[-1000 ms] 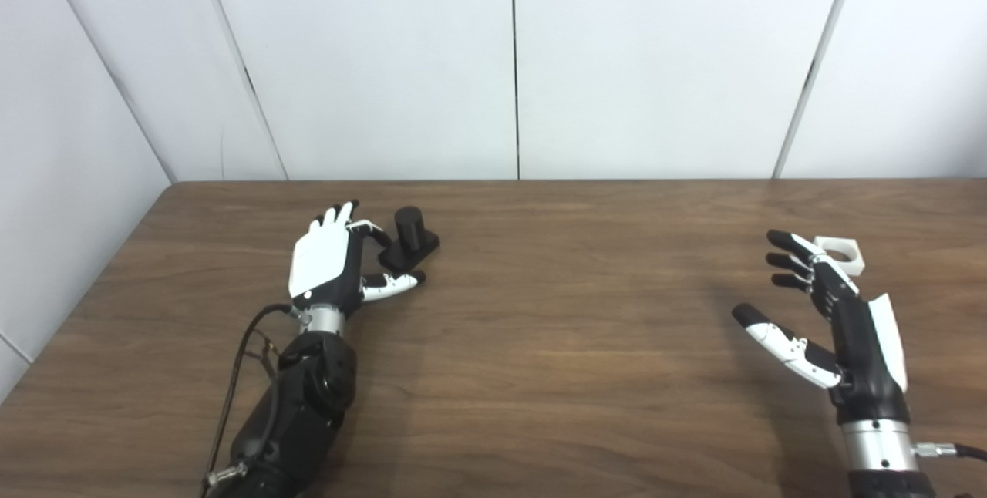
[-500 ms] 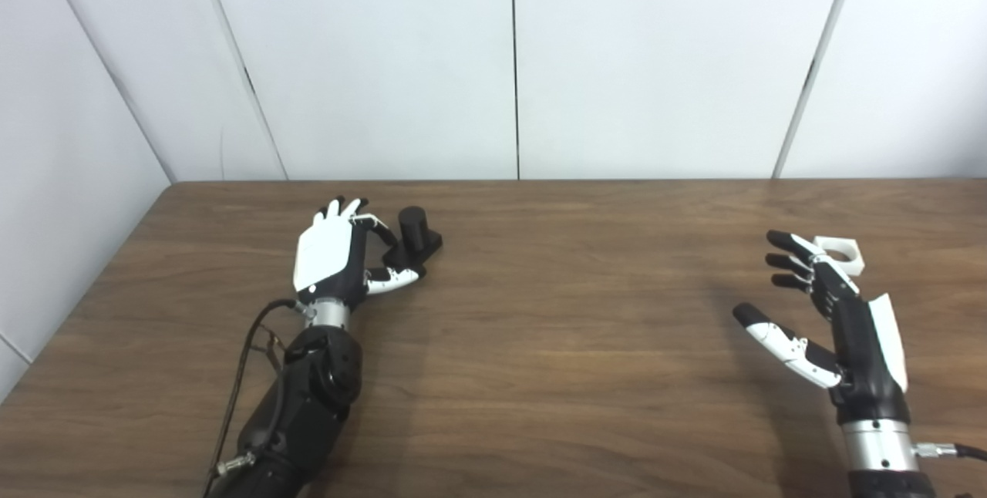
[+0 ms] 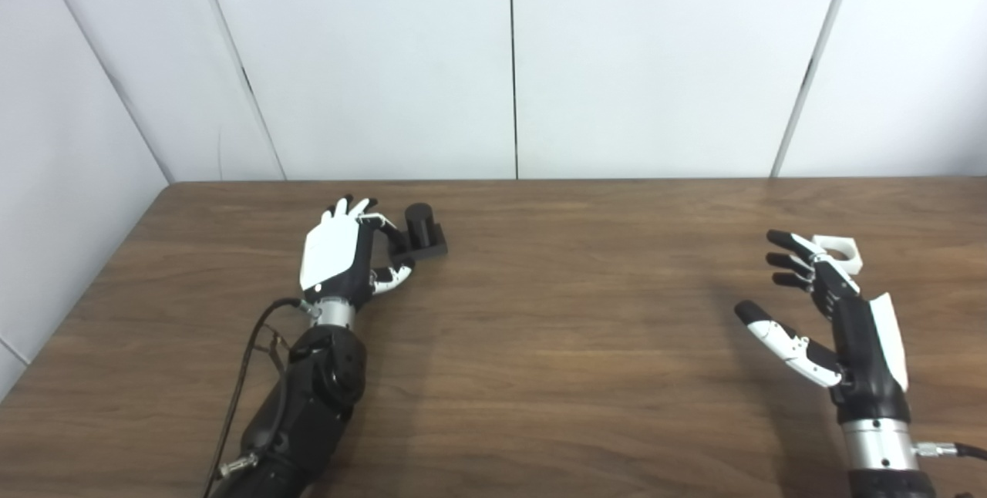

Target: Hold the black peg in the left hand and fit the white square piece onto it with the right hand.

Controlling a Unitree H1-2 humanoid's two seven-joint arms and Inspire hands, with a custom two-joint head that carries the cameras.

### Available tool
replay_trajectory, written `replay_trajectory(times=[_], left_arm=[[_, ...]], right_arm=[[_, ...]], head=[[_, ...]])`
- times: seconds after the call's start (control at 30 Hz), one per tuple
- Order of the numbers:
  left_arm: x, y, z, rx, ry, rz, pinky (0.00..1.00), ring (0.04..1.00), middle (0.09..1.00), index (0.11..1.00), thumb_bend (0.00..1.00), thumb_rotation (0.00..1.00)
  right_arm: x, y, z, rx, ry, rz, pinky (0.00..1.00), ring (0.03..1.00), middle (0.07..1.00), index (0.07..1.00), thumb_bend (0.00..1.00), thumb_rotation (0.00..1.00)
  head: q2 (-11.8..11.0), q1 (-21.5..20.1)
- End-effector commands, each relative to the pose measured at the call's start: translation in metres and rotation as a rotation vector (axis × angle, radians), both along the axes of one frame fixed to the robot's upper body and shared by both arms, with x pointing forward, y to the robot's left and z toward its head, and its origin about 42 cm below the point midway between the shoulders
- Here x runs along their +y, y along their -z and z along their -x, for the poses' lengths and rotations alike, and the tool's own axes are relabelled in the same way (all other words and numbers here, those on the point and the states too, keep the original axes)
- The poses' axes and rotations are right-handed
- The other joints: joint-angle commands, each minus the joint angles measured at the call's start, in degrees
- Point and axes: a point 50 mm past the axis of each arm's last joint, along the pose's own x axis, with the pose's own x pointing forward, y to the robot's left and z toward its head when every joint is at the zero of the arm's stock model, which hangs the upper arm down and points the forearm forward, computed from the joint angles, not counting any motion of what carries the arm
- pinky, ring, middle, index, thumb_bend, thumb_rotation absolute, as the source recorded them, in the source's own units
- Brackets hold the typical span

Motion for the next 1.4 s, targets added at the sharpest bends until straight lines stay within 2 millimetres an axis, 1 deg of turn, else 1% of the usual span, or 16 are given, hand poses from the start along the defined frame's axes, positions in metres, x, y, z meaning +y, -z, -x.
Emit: replay_trajectory(times=[0.0,0.17,0.3,0.43,0.6,0.83,1.13,1.17,1.2,1.23,1.3,1.37], left_arm=[[0.000,-0.003,-0.002,0.010,0.008,0.008,1.00,1.000,0.915,0.486,0.52,0.07],[-0.011,0.000,0.005,0.038,0.050,0.039,1.00,1.000,0.916,0.485,0.52,0.07],[-0.022,0.007,0.011,0.053,0.074,0.060,1.00,1.000,0.913,0.485,0.52,0.07],[-0.025,0.008,0.012,0.058,0.079,0.063,1.00,1.000,0.916,0.485,0.52,0.07],[-0.021,0.004,0.010,0.054,0.089,0.071,1.00,1.000,0.914,0.487,0.52,0.07],[-0.011,-0.005,0.010,0.038,0.084,0.038,1.00,1.000,0.944,0.498,0.52,0.08],[-0.006,-0.010,0.011,0.022,0.070,0.029,1.00,0.993,0.946,0.497,0.52,0.08],[-0.006,-0.011,0.010,0.024,0.068,0.028,1.00,0.994,0.948,0.525,0.59,0.12],[-0.006,-0.011,0.010,0.026,0.066,0.028,1.00,0.994,0.950,0.581,0.74,0.20],[-0.006,-0.012,0.010,0.026,0.065,0.029,1.00,0.996,0.952,0.613,0.81,0.24],[-0.005,-0.013,0.009,0.029,0.063,0.028,1.00,0.999,0.956,0.652,0.88,0.28],[-0.004,-0.014,0.008,0.030,0.062,0.024,1.00,1.000,0.959,0.674,0.90,0.30]], right_arm=[[-0.012,0.008,0.007,0.016,0.022,0.031,0.71,0.777,0.837,0.793,0.60,0.50],[-0.013,0.008,0.006,0.016,0.021,0.030,0.71,0.773,0.835,0.791,0.60,0.49],[-0.014,0.007,0.005,0.013,0.018,0.039,0.71,0.770,0.832,0.796,0.60,0.50],[-0.014,0.005,0.004,0.011,0.016,0.037,0.70,0.768,0.835,0.791,0.60,0.50],[-0.014,0.005,0.003,0.005,0.015,0.043,0.70,0.765,0.833,0.787,0.60,0.50],[-0.011,0.007,0.001,0.012,0.012,0.039,0.70,0.766,0.832,0.795,0.60,0.50],[-0.009,0.008,-0.001,0.019,0.008,0.042,0.70,0.763,0.830,0.796,0.60,0.50],[-0.009,0.008,-0.001,0.020,0.007,0.042,0.70,0.764,0.831,0.796,0.60,0.49],[-0.009,0.008,-0.001,0.020,0.006,0.043,0.70,0.765,0.832,0.798,0.60,0.49],[-0.009,0.008,-0.001,0.019,0.005,0.043,0.70,0.765,0.832,0.799,0.59,0.49],[-0.008,0.008,-0.001,0.019,0.006,0.042,0.70,0.763,0.830,0.796,0.60,0.49],[-0.008,0.008,-0.001,0.020,0.006,0.039,0.70,0.764,0.830,0.796,0.60,0.49]], head=[[0.07,0.00],[0.10,0.04],[0.00,0.05],[-0.01,0.22],[-0.10,0.49],[-0.04,0.87],[0.03,1.33],[0.03,1.33],[0.03,1.33],[0.07,1.45],[0.07,1.49],[0.09,1.59]])
